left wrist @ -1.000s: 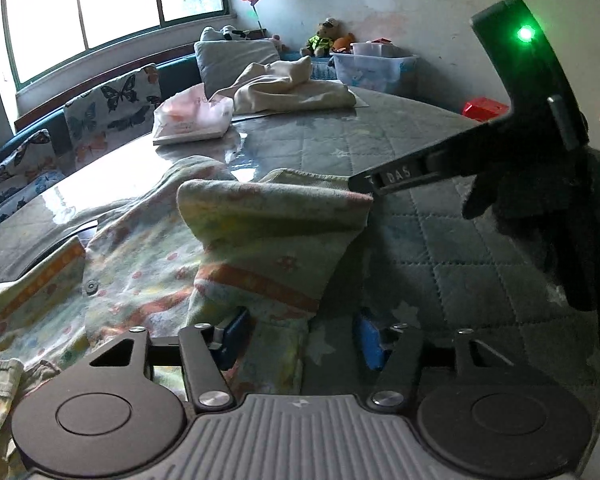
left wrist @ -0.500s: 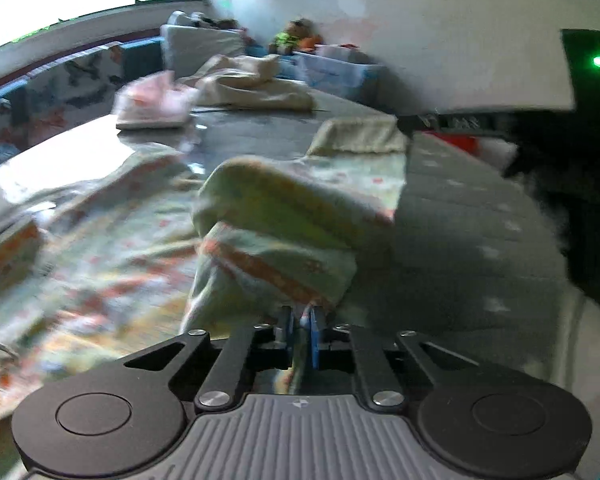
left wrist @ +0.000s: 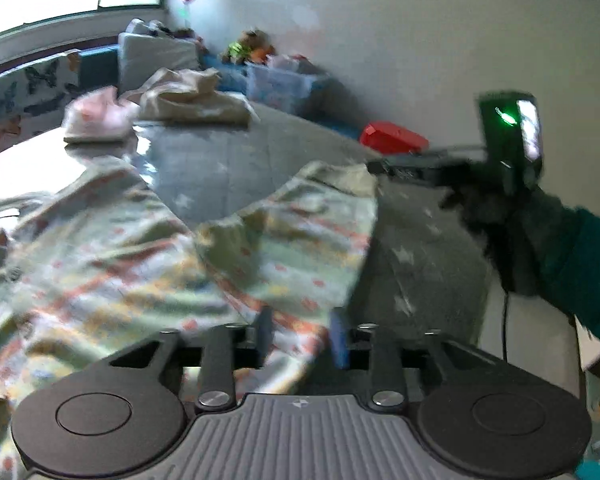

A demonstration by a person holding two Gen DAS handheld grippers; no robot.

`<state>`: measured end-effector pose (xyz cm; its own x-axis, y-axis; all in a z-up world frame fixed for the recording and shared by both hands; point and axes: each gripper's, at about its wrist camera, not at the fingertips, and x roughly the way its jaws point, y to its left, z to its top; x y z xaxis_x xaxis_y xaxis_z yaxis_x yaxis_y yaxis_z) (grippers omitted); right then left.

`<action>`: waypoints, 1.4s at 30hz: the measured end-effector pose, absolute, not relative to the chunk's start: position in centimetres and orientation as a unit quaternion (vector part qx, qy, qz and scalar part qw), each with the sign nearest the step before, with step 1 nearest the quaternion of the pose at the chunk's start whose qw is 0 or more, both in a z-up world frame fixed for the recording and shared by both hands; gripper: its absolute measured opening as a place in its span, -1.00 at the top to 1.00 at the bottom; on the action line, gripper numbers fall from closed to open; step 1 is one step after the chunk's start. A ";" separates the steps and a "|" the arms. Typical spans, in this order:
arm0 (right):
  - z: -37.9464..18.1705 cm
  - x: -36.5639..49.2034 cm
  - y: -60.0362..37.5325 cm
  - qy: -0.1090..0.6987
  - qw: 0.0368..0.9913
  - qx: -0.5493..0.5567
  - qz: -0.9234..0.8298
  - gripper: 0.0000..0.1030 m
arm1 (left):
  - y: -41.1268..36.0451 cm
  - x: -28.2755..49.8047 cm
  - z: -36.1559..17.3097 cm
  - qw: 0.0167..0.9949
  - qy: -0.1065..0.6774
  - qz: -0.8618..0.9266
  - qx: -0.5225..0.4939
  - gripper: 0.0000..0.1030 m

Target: Fold clothes

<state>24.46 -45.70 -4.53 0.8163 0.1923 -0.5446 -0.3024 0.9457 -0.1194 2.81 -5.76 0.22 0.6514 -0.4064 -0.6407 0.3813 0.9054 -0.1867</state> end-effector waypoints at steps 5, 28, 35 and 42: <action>-4.9 24.4 -43.1 0.292 0.926 -0.073 0.226 0.35 | -5.6 4.0 -0.8 0.906 0.374 -0.195 -0.018 0.09; -6.7 26.4 -42.7 0.317 0.926 -0.076 0.192 -0.06 | -2.7 -1.0 0.3 0.916 0.350 -0.195 -0.035 -0.44; -5.8 21.2 -39.3 0.311 0.895 -0.093 0.307 -0.29 | -1.1 -3.3 -0.4 0.911 0.370 -0.181 -0.036 -0.46; -6.5 16.9 -36.4 0.322 0.855 -0.159 0.374 -0.41 | -1.4 -5.0 -1.4 0.901 0.384 -0.199 -0.037 -0.46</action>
<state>16.92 -36.36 -6.49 0.5129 0.5373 -0.6695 -0.7425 0.6691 -0.0317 -5.02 -1.35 -1.42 0.6255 -0.3861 -0.6779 0.3295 0.9184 -0.2190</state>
